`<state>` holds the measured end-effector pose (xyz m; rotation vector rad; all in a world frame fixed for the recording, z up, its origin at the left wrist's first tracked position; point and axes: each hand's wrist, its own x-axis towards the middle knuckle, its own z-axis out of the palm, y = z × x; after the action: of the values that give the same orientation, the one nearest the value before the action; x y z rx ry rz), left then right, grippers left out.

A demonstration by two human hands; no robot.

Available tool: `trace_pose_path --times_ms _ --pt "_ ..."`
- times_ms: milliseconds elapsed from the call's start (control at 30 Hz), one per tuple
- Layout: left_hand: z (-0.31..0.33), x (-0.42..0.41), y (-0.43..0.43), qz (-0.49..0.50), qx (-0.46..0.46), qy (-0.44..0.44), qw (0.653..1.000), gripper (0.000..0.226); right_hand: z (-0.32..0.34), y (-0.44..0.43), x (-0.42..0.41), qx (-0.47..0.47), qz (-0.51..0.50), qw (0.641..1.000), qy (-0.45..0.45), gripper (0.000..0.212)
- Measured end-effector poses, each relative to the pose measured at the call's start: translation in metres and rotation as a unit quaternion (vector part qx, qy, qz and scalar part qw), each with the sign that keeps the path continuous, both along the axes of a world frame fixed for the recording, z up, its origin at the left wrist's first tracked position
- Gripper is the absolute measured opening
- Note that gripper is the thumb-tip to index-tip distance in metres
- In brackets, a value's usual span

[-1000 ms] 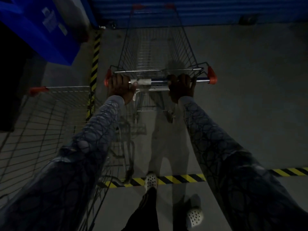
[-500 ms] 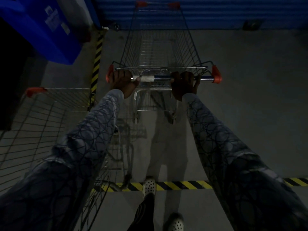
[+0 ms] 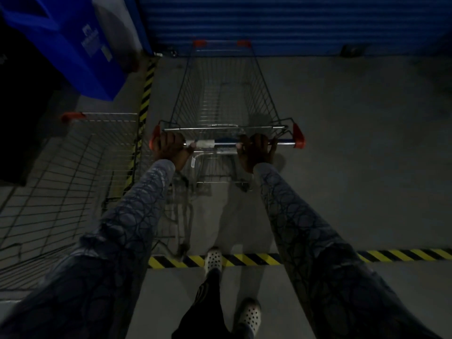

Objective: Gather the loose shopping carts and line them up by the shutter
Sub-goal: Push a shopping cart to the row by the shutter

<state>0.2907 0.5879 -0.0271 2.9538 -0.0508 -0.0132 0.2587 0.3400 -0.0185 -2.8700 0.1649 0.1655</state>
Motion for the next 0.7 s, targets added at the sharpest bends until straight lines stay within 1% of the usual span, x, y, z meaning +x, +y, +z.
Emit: trace_pose_path --times_ms 33,100,133,200,267,333,400,433,567,700 --pt "0.001 -0.014 -0.001 -0.003 0.004 0.004 1.0 0.087 0.001 -0.001 -0.014 0.004 -0.001 1.0 0.003 0.046" --pt "0.005 -0.043 -0.004 -0.005 0.029 0.035 0.999 0.07 0.002 -0.004 -0.039 0.012 0.002 1.0 0.013 0.044" --pt "0.006 -0.054 -0.004 -0.002 0.039 0.032 0.999 0.063 0.001 -0.005 -0.051 0.016 0.004 1.0 0.016 0.042" --pt "0.005 -0.075 -0.007 -0.001 0.045 0.031 0.998 0.058 0.001 -0.008 -0.074 0.02 0.005 1.0 0.014 0.04" --pt "0.002 -0.095 -0.01 -0.012 0.045 0.001 0.999 0.058 0.002 -0.011 -0.095 0.024 0.001 1.0 0.015 0.038" --pt "-0.004 -0.114 -0.009 -0.016 0.02 -0.033 0.999 0.065 0.003 -0.012 -0.113 0.027 -0.002 0.999 0.023 0.039" --pt "-0.006 -0.132 -0.009 -0.013 0.009 -0.025 1.0 0.072 0.005 -0.013 -0.131 0.024 -0.002 0.999 0.03 0.039" --pt "-0.007 -0.141 -0.008 -0.015 0.014 -0.032 0.999 0.072 0.006 -0.013 -0.14 0.022 -0.002 0.999 0.032 0.039" --pt "-0.015 -0.172 -0.007 -0.038 0.006 -0.101 0.994 0.06 0.007 -0.014 -0.173 0.017 0.001 0.999 0.036 0.041" --pt "-0.02 -0.199 -0.003 -0.035 -0.002 -0.106 0.994 0.064 0.004 -0.014 -0.199 0.033 0.008 0.999 0.039 0.04"
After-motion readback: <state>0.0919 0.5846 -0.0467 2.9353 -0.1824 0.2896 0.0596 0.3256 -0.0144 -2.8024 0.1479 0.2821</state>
